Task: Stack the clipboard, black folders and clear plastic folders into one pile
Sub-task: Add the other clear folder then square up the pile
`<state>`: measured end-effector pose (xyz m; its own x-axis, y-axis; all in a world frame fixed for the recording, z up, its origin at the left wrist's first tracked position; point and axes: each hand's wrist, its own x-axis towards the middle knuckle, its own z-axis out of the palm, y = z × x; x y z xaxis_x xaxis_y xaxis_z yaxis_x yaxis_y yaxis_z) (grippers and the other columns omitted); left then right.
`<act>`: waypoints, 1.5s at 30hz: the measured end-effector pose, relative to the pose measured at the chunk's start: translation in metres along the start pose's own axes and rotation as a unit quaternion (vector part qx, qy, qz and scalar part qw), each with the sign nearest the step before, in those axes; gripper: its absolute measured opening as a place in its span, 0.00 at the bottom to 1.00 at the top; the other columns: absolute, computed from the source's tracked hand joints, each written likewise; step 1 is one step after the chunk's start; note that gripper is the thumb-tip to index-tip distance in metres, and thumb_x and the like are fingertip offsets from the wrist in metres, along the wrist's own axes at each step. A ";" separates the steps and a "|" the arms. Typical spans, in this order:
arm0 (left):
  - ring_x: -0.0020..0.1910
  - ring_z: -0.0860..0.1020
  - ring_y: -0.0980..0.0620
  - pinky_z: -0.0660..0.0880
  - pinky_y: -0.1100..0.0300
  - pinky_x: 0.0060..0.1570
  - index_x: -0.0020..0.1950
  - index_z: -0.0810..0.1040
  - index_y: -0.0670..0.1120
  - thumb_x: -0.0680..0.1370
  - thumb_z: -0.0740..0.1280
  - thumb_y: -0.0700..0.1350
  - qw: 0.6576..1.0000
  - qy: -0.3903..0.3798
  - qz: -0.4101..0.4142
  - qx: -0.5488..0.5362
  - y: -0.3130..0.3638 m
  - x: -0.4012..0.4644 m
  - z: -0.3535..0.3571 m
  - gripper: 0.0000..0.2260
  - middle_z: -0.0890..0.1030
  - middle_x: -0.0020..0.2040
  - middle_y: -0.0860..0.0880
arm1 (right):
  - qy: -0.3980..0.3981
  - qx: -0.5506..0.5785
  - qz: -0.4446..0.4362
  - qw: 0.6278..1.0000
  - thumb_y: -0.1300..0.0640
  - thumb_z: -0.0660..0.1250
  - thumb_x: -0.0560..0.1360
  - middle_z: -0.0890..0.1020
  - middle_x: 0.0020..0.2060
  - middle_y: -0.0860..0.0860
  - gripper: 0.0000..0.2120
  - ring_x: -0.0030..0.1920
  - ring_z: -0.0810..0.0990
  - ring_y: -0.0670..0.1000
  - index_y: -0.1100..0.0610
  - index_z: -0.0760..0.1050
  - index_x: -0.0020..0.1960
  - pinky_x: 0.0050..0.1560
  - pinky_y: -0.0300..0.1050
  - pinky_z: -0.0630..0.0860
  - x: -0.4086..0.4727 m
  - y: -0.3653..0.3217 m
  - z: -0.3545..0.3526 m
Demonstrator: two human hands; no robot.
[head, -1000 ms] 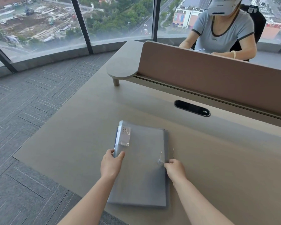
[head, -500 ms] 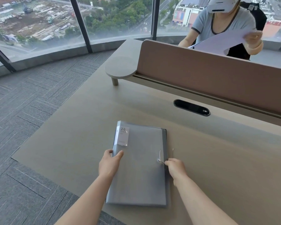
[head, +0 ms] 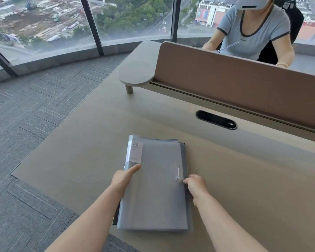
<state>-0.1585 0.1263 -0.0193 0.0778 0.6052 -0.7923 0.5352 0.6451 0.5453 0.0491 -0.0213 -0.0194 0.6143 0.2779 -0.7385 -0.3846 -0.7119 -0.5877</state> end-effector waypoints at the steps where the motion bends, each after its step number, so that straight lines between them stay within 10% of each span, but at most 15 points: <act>1: 0.46 0.86 0.41 0.81 0.44 0.55 0.52 0.84 0.43 0.54 0.77 0.67 1.000 -0.003 -0.001 0.003 0.000 0.001 -0.001 0.36 0.87 0.48 0.43 | -0.021 0.013 -0.008 1.000 0.69 0.65 0.66 0.75 0.60 0.70 0.25 0.47 0.65 0.49 0.75 0.68 0.62 0.45 0.46 0.64 0.001 0.000 0.000; 5: 0.45 0.86 0.43 0.82 0.45 0.54 0.52 0.84 0.44 0.56 0.75 0.68 1.000 0.002 0.013 0.024 0.002 -0.002 0.003 0.35 0.87 0.47 0.44 | -0.016 -0.006 -0.012 1.000 0.69 0.64 0.70 0.77 0.63 0.65 0.19 0.53 0.80 0.58 0.72 0.72 0.60 0.52 0.50 0.74 0.003 -0.001 -0.002; 10: 0.54 0.80 0.41 0.78 0.45 0.58 0.58 0.80 0.44 0.57 0.64 0.76 0.992 0.074 0.027 0.097 -0.006 0.000 0.016 0.43 0.78 0.58 0.42 | -0.005 -0.042 -0.045 0.998 0.70 0.62 0.72 0.75 0.64 0.66 0.19 0.66 0.72 0.65 0.74 0.70 0.63 0.66 0.60 0.69 -0.003 -0.005 -0.006; 13: 0.59 0.75 0.38 0.75 0.44 0.62 0.57 0.80 0.42 0.63 0.61 0.77 0.983 0.123 0.032 0.133 -0.010 -0.001 0.022 0.42 0.77 0.58 0.41 | -0.016 -0.058 -0.051 0.997 0.70 0.61 0.72 0.82 0.51 0.64 0.12 0.54 0.80 0.65 0.71 0.77 0.53 0.52 0.54 0.76 -0.005 -0.005 -0.007; 16: 0.57 0.73 0.39 0.73 0.49 0.54 0.45 0.78 0.43 0.70 0.60 0.75 0.974 0.155 0.043 0.158 -0.012 -0.003 0.021 0.34 0.78 0.51 0.43 | -0.027 -0.091 -0.071 0.993 0.68 0.60 0.69 0.72 0.34 0.54 0.03 0.36 0.67 0.53 0.64 0.70 0.37 0.38 0.45 0.59 0.001 -0.002 -0.004; 21: 0.31 0.69 0.47 0.62 0.57 0.32 0.33 0.64 0.45 0.74 0.62 0.71 0.979 0.142 0.077 0.124 -0.011 -0.010 0.018 0.29 0.69 0.31 0.49 | -0.020 -0.118 -0.080 0.990 0.68 0.57 0.67 0.72 0.33 0.54 0.08 0.33 0.65 0.54 0.58 0.72 0.36 0.32 0.44 0.57 0.009 0.003 0.001; 35: 0.36 0.74 0.46 0.65 0.56 0.34 0.32 0.65 0.47 0.77 0.49 0.72 0.942 0.184 0.108 0.259 -0.011 -0.021 0.016 0.30 0.75 0.36 0.48 | -0.019 -0.145 -0.092 0.985 0.68 0.57 0.67 0.68 0.30 0.53 0.08 0.32 0.61 0.53 0.56 0.63 0.33 0.33 0.45 0.54 0.014 0.002 -0.004; 45: 0.40 0.75 0.47 0.70 0.55 0.38 0.61 0.75 0.41 0.74 0.61 0.71 0.993 0.106 0.045 0.038 -0.015 0.000 0.013 0.34 0.76 0.48 0.47 | -0.028 -0.057 0.016 0.998 0.65 0.61 0.69 0.69 0.33 0.56 0.05 0.36 0.66 0.54 0.59 0.67 0.36 0.37 0.46 0.61 0.024 0.001 -0.004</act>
<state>-0.1562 0.1104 -0.0311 -0.0450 0.7487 -0.6614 0.5972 0.5509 0.5829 0.0665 -0.0175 -0.0362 0.5626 0.2878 -0.7750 -0.3199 -0.7886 -0.5251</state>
